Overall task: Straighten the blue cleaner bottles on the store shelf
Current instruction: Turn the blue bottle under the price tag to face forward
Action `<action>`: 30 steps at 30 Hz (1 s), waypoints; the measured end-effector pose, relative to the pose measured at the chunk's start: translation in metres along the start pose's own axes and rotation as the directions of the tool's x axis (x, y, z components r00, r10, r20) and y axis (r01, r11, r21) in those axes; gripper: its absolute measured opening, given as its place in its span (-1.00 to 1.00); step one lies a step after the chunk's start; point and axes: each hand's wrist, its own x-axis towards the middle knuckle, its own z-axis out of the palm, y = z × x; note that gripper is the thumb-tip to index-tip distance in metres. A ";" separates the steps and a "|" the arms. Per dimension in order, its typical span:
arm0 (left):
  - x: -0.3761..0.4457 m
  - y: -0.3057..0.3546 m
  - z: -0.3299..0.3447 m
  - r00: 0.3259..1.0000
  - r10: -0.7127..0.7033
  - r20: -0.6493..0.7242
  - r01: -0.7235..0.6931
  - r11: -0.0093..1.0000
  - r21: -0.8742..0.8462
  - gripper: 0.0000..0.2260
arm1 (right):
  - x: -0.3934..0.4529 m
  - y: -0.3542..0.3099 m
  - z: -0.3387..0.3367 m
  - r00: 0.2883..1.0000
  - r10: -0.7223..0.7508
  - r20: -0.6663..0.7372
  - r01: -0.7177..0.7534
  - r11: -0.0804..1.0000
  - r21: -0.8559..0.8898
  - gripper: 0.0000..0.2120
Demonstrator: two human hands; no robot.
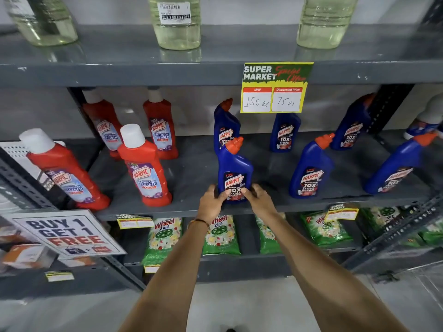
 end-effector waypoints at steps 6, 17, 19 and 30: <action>-0.004 0.000 0.001 1.000 -0.014 -0.002 0.014 1.000 0.005 -0.64 | -0.003 -0.002 0.000 1.000 0.009 0.004 -0.009 1.000 0.000 -0.71; -0.006 0.001 0.000 1.000 0.000 0.007 0.000 0.999 0.048 -0.65 | -0.003 -0.002 -0.002 1.000 0.000 0.011 0.001 0.999 -0.053 -0.67; -0.006 0.002 0.000 1.000 -0.005 0.011 0.005 0.999 0.045 -0.64 | -0.003 -0.002 -0.003 1.000 0.003 0.015 -0.002 0.998 -0.056 -0.67; -0.010 0.005 -0.001 1.000 -0.029 0.009 0.029 0.998 0.053 -0.65 | -0.009 -0.009 -0.004 1.000 0.021 0.018 -0.020 0.998 -0.056 -0.68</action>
